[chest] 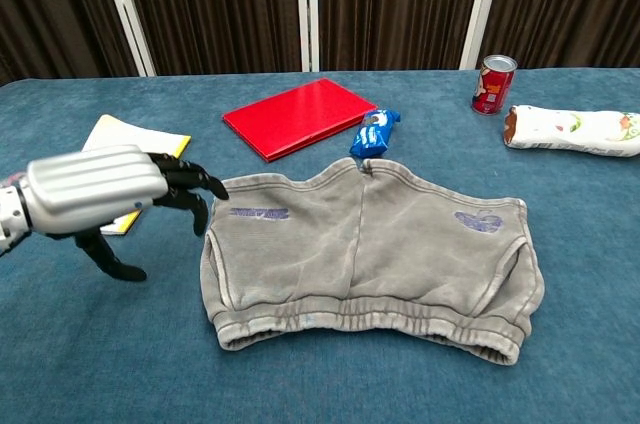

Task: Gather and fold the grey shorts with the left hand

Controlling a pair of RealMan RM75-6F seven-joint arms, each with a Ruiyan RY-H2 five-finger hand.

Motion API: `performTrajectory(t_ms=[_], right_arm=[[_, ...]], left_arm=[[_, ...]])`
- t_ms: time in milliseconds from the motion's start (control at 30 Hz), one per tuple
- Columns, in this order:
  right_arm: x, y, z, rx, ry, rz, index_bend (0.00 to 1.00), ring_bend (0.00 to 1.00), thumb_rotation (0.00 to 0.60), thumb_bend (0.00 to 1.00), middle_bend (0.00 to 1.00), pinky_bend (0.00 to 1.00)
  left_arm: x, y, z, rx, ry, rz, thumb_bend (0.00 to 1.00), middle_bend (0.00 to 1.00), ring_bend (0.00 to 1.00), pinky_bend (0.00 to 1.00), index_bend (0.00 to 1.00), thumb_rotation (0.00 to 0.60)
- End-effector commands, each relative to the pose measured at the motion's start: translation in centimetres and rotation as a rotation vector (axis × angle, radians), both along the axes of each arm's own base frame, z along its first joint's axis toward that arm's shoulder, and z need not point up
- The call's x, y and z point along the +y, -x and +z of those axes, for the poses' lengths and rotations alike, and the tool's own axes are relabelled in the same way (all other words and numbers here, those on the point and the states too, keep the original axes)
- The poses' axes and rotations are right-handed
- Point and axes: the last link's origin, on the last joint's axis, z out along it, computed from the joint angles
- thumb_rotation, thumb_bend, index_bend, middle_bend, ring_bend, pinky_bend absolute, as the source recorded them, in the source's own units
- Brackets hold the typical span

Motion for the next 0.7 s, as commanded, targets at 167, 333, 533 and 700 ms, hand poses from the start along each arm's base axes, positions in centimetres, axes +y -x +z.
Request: performTrajectory(t_ms=[167, 333, 533, 700], right_arm=[[0.0, 0.1, 0.2, -0.005, 0.007, -0.003, 0.06, 0.0, 0.6, 0.0, 0.0, 0.0], [0.0, 0.1, 0.2, -0.007, 0.002, 0.0, 0.06, 0.0, 0.6, 0.0, 0.0, 0.0], [0.1, 0.1, 0.3, -0.011, 0.004, 0.003, 0.07, 0.0, 0.6, 0.0, 0.0, 0.0], [0.1, 0.1, 0.4, -0.014, 0.005, 0.003, 0.07, 0.0, 0.6, 0.0, 0.0, 0.0]], left_arm=[[-0.3, -0.4, -1.8, 0.006, 0.057, -0.043, 0.08, 0.14, 0.15, 0.24, 0.39, 0.6], [-0.2, -1.2, -2.8, -0.012, 0.068, -0.061, 0.12, 0.14, 0.15, 0.24, 0.39, 0.6], [-0.1, -2.2, -3.4, -0.042, 0.068, -0.074, 0.12, 0.12, 0.15, 0.24, 0.39, 0.6], [0.1, -2.8, -3.9, -0.042, 0.071, -0.077, 0.14, 0.11, 0.15, 0.24, 0.39, 0.6]])
